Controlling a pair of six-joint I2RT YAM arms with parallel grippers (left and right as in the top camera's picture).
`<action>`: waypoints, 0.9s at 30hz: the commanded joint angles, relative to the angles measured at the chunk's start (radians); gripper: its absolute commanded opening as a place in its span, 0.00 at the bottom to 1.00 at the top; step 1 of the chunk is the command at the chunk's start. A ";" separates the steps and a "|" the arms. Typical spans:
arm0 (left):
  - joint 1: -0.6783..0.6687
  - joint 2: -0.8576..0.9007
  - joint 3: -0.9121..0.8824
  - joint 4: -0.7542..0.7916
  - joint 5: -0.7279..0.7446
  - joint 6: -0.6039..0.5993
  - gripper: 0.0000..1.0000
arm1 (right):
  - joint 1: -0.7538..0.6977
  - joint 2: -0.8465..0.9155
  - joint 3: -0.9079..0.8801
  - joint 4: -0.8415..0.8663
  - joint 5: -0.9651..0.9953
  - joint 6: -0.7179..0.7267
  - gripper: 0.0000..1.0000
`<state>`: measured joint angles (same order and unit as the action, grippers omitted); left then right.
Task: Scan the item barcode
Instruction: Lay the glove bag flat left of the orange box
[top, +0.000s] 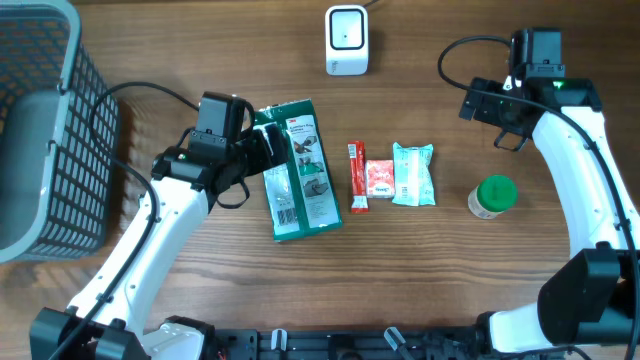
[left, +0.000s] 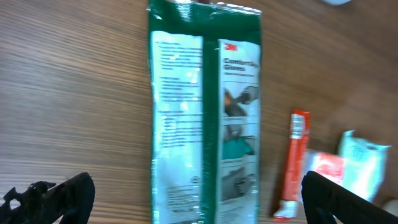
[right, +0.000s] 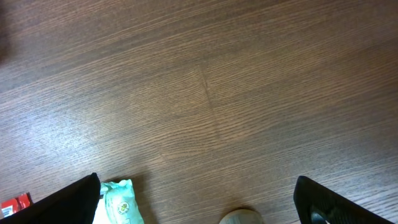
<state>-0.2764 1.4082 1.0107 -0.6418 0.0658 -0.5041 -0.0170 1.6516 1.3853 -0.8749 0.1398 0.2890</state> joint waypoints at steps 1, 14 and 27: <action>0.005 0.003 0.008 -0.006 -0.108 0.112 1.00 | 0.001 -0.006 0.010 0.003 0.018 -0.008 1.00; 0.011 0.003 0.008 0.023 -0.310 0.112 1.00 | 0.001 -0.006 0.010 0.003 0.018 -0.008 1.00; 0.010 0.003 0.008 0.023 -0.310 0.112 1.00 | 0.001 -0.006 0.010 0.003 0.018 -0.008 1.00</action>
<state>-0.2718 1.4082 1.0107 -0.6220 -0.2203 -0.4042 -0.0170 1.6516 1.3853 -0.8749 0.1398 0.2890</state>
